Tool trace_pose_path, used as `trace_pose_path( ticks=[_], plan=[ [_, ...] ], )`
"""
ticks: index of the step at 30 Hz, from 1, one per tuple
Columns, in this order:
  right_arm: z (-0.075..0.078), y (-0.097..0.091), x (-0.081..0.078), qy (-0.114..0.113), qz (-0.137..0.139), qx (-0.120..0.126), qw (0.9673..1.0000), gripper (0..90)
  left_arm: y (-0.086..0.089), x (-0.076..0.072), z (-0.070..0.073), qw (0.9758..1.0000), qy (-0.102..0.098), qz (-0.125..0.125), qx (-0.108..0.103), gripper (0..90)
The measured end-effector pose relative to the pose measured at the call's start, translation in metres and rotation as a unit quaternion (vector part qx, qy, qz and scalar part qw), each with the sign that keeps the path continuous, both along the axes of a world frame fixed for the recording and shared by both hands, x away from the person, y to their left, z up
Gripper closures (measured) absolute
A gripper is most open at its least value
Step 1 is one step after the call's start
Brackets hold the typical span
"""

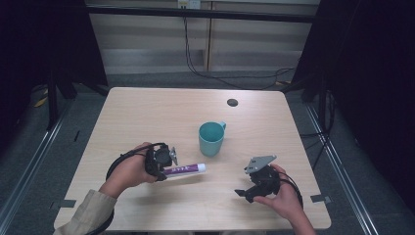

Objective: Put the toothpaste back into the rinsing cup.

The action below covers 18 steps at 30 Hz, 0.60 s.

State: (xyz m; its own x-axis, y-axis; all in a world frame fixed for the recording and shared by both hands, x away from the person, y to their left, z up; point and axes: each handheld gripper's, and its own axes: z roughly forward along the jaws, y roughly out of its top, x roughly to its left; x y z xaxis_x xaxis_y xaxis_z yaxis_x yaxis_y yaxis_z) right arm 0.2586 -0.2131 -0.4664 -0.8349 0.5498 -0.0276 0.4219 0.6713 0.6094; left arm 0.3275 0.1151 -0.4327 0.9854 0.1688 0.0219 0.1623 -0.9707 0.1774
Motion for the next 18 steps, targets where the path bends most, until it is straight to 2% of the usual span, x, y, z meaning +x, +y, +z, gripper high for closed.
trace_pose_path(
  ticks=[7, 12, 15, 18],
  plan=[
    [0.019, 0.020, 0.007, 0.008, 0.043, -0.038, 0.9983, 17.8, -0.011, -0.002, 0.003, 1.0000, 0.001, -0.007, -0.004, 74.2],
    [0.028, 0.031, 0.013, 0.004, 0.068, -0.037, 0.9970, 19.8, -0.019, -0.005, 0.005, 0.9998, -0.004, -0.019, -0.009, 74.1],
    [0.033, 0.039, 0.016, -0.003, 0.083, -0.054, 0.9951, 20.3, -0.024, -0.007, 0.006, 0.9996, -0.004, -0.028, -0.007, 74.2],
    [0.037, 0.045, 0.018, -0.002, 0.098, -0.056, 0.9936, 20.6, -0.030, -0.010, 0.008, 0.9993, -0.006, -0.037, -0.008, 74.1]
  ],
)
